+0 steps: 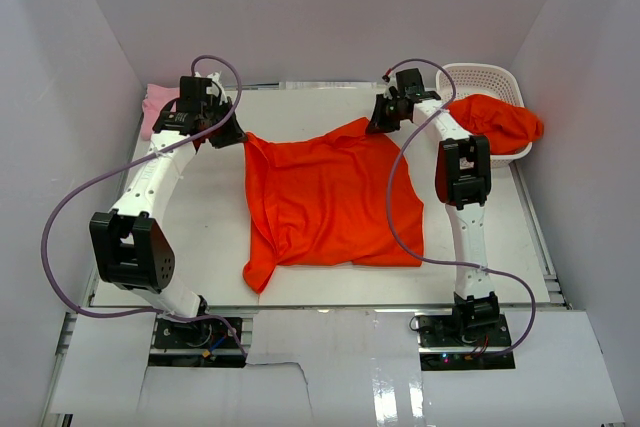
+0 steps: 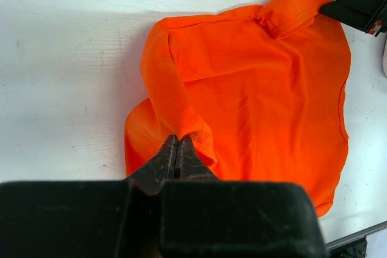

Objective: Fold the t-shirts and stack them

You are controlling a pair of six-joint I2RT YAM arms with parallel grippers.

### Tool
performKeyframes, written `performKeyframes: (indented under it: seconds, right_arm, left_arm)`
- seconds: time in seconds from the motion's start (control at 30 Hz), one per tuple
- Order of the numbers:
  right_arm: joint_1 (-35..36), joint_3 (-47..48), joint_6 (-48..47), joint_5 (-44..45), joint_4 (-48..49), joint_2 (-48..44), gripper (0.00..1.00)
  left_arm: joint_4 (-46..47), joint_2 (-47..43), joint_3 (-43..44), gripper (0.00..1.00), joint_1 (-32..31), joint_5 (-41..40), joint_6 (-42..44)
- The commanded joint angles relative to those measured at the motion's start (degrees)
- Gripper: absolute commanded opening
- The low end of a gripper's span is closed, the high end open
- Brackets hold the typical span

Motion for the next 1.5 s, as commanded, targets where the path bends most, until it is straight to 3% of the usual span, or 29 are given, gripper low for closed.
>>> performKeyframes:
  seconds: [0.0,0.37,0.73,0.87,1.03,1.17,1.3,1.37,1.47]
  right_arm:
    - [-0.65,0.95,0.68,-1.25,1.88,0.03,0.08]
    - [-6.88,7.63,5.6,-5.72,2.59,-9.71,0.08]
    - [-10.58,-4.56,1.48,-9.16,0.83,-33.53,0.08]
    - [-10.41,-8.18,-0.89,-8.98,-0.75,-47.74,0.08]
    - [-10.05,-10.56,-4.23,-11.26,-3.21,-62.27,0.08]
    - [-10.05,-18.1,-6.08,-15.22,3.09,-80.62,0.08]
    - [-9.97,-31.37,-7.84,-8.83,15.48,-99.35,0.08]
    - [-9.97,-30.79,-9.59,-2.24,17.88,-106.57,0.08]
    - [-8.91,-20.87,-11.26,3.31,14.99,-108.17,0.08]
  left_arm:
    - [0.51,-1.35,-0.33,0.0,0.39,-0.04,0.67]
    - [-2.57,2.25,4.14,0.0,0.39,-1.89,1.72]
    - [-2.93,1.82,15.39,0.0,0.39,0.65,4.53]
    - [0.5,-4.59,14.88,0.0,0.3,3.64,5.76]
    - [9.81,-21.43,7.15,0.0,0.3,6.46,5.76]
    - [14.99,-34.46,1.96,0.0,0.3,9.63,5.76]
    - [18.79,-49.75,-5.15,0.0,0.3,2.9,3.14]
    - [16.87,-55.74,-4.56,0.0,0.13,-0.99,2.69]
    - [12.91,-57.42,0.19,0.0,-1.28,-6.27,1.37]
